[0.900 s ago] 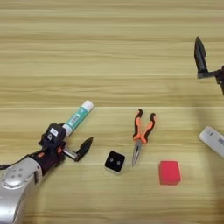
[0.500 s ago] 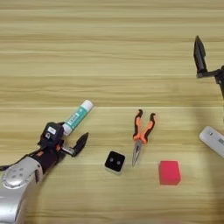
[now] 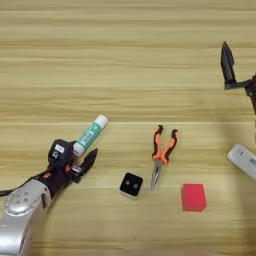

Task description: Move the objects on the table

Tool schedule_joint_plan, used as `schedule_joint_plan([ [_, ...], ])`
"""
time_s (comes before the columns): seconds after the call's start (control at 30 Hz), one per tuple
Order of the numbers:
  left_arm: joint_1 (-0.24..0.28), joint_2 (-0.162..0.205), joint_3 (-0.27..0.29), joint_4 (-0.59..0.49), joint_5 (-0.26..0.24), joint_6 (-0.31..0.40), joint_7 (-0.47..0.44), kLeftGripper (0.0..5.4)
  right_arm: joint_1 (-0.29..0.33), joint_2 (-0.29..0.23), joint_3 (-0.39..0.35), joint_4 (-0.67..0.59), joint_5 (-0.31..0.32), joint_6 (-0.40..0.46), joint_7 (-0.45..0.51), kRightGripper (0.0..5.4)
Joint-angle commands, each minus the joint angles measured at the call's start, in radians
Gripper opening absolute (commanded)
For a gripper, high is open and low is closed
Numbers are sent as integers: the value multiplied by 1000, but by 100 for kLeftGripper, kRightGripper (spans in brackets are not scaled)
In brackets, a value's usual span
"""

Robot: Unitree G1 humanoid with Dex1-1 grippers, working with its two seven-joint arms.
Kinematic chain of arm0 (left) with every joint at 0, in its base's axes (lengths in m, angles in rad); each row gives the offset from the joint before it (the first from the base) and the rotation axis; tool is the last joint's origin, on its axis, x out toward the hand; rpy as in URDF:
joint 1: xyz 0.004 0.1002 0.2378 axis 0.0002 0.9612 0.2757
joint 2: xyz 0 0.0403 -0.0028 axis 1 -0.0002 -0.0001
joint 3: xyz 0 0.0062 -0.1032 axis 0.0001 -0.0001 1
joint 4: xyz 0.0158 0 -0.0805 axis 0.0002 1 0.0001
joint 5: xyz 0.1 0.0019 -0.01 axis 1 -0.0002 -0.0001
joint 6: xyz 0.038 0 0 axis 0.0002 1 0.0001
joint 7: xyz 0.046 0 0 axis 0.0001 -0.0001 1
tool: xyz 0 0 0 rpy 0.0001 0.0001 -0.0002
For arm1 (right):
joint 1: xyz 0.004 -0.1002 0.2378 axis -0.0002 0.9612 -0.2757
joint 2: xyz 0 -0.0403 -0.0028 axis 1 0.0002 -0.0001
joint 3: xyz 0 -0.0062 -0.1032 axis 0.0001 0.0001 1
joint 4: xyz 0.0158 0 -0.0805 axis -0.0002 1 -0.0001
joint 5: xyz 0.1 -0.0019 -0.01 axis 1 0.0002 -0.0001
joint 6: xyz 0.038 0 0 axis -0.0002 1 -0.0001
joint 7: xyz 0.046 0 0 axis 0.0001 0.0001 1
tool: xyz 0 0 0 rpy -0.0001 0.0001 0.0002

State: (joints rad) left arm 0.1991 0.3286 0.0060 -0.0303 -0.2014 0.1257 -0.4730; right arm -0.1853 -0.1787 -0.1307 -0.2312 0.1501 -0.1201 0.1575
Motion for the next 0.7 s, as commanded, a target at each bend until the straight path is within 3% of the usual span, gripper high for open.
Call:
schedule_joint_plan([
  [0.03,-2,-3,-3,-7,9,1,2,258,-6,3,-4,8,2,-11,-1,540],
  [0.4,-1,-9,-8,-9,12,-8,2,164,-8,3,-7,12,4,-12,-2,540],
  [0.7,-3,-15,-11,-17,11,-14,8,160,-11,0,-11,20,11,-14,3,540],
])
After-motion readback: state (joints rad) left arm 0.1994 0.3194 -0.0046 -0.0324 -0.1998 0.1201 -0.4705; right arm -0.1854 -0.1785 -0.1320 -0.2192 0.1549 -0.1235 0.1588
